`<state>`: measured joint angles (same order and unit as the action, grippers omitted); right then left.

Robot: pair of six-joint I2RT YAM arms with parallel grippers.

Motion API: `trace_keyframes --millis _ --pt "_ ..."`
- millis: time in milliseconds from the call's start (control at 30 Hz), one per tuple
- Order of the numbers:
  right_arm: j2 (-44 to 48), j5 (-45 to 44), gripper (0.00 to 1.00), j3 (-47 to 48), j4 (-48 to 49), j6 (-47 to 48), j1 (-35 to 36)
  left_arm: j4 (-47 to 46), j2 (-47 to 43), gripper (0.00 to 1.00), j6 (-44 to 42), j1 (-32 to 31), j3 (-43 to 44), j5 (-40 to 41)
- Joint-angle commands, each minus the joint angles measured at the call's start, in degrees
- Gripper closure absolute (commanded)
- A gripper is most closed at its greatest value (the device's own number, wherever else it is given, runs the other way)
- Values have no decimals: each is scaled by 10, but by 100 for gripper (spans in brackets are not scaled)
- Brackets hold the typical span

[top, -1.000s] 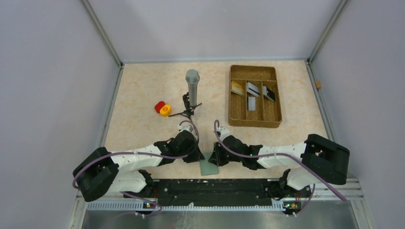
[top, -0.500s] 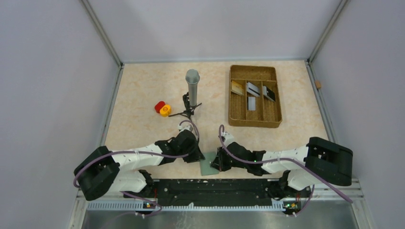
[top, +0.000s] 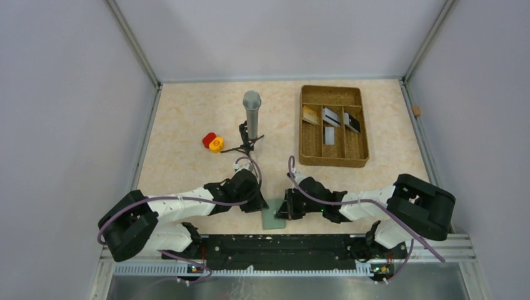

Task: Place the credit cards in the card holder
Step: Close the card holder at the center of the board.

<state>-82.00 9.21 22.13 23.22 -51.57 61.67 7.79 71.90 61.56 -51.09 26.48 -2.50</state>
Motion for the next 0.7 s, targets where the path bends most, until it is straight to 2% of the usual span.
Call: trace_keyframes --millis 0,267,433,667 --pt "-63 35 100 -29 -43 -15 -28 42 28 73 -14 -1 -20 52" --pt "-137 89 100 -11 -65 -39 -70 41 13 73 -23 -2 -26 42" --pt "-143 95 100 14 -152 -24 -100 21 -1 73 -47 -2 -33 38" --pt "-157 105 100 42 -208 0 -139 -6 -7 73 -98 -3 -37 28"
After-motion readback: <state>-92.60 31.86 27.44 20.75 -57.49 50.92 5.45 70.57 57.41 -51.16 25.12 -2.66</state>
